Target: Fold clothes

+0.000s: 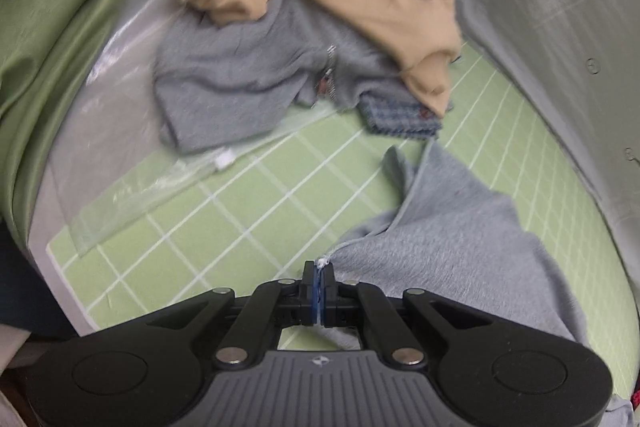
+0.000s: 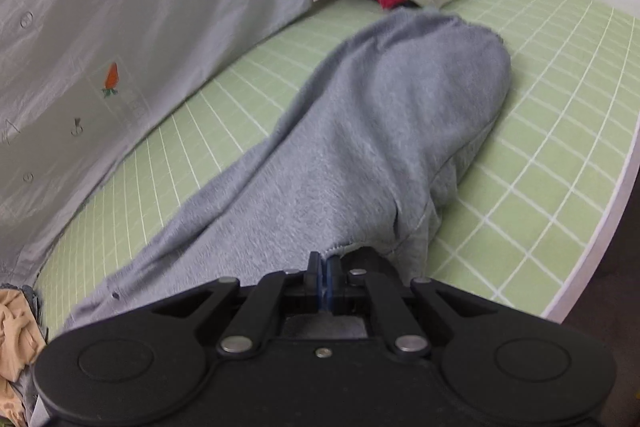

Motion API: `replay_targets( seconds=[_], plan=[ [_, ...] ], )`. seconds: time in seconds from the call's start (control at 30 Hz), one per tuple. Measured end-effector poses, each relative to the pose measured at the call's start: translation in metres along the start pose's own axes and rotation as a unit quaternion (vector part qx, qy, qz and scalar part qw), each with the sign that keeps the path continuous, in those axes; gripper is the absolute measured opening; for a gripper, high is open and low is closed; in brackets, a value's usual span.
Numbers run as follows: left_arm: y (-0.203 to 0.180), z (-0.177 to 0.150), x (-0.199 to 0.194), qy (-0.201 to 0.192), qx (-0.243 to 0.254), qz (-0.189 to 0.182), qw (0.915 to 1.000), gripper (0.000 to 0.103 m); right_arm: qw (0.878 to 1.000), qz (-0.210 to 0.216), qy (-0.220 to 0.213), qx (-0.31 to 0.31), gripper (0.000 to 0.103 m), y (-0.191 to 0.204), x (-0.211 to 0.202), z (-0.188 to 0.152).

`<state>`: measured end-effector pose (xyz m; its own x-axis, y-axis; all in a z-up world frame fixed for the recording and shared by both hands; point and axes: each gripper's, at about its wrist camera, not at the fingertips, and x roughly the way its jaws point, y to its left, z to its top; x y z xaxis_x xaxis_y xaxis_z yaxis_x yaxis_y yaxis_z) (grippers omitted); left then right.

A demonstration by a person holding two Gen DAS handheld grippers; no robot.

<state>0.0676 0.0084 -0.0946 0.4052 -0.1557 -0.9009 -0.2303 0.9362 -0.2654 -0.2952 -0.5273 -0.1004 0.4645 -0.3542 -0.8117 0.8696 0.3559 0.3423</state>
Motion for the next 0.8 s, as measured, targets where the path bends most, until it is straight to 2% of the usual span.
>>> replay_targets(
  seconds=[0.07, 0.13, 0.17, 0.2, 0.27, 0.33, 0.37, 0.4, 0.47, 0.57, 0.63, 0.7, 0.8],
  plan=[
    [0.004, -0.011, 0.014, 0.024, -0.002, 0.020, 0.9995, 0.002, 0.999, -0.022, 0.026, -0.005, 0.004, -0.001, 0.012, -0.004],
    [-0.002, -0.017, 0.013, 0.021, 0.017, 0.022, 0.9994, 0.018, 0.999, -0.025, 0.024, -0.012, 0.011, 0.000, 0.010, -0.004],
    [-0.005, -0.020, 0.012, 0.019, 0.027, 0.023, 0.9992, 0.032, 0.999, -0.027, 0.016, -0.020, 0.020, 0.001, 0.006, -0.004],
    [-0.008, -0.022, 0.011, 0.018, 0.036, 0.024, 0.9989, 0.041, 0.999, -0.029, 0.008, -0.028, 0.030, 0.003, 0.001, -0.004],
    [-0.017, -0.024, 0.007, 0.008, 0.053, 0.023, 0.9983, 0.049, 0.998, -0.038, -0.001, -0.044, 0.032, 0.005, -0.004, -0.004],
    [-0.029, -0.025, 0.004, -0.001, 0.067, 0.024, 0.9975, 0.063, 0.997, -0.054, -0.003, -0.058, 0.040, 0.006, -0.009, -0.003],
    [-0.037, -0.031, 0.004, 0.000, 0.080, 0.023, 0.9966, 0.074, 0.995, -0.069, -0.003, -0.067, 0.051, 0.006, -0.010, -0.002],
    [-0.046, -0.036, 0.003, 0.000, 0.093, 0.022, 0.9955, 0.079, 0.994, -0.082, -0.001, -0.076, 0.064, 0.006, -0.012, -0.001],
    [-0.062, -0.048, 0.003, 0.002, 0.119, 0.019, 0.9927, 0.082, 0.991, -0.095, -0.006, -0.092, 0.075, 0.005, -0.017, 0.001],
    [-0.088, -0.064, 0.002, 0.004, 0.158, 0.016, 0.9873, 0.083, 0.991, -0.090, -0.017, -0.097, 0.089, -0.002, -0.022, 0.006],
    [-0.105, -0.076, 0.001, 0.006, 0.184, 0.013, 0.9828, 0.083, 0.992, -0.088, -0.019, -0.093, 0.091, -0.009, -0.022, 0.011],
    [-0.122, -0.087, 0.000, 0.007, 0.210, 0.011, 0.9777, 0.084, 0.992, -0.090, -0.020, -0.089, 0.099, -0.018, -0.020, 0.017],
    [-0.150, -0.109, 0.001, 0.014, 0.245, 0.006, 0.9695, 0.084, 0.992, -0.093, -0.022, -0.084, 0.100, -0.032, -0.014, 0.033]
  ],
)
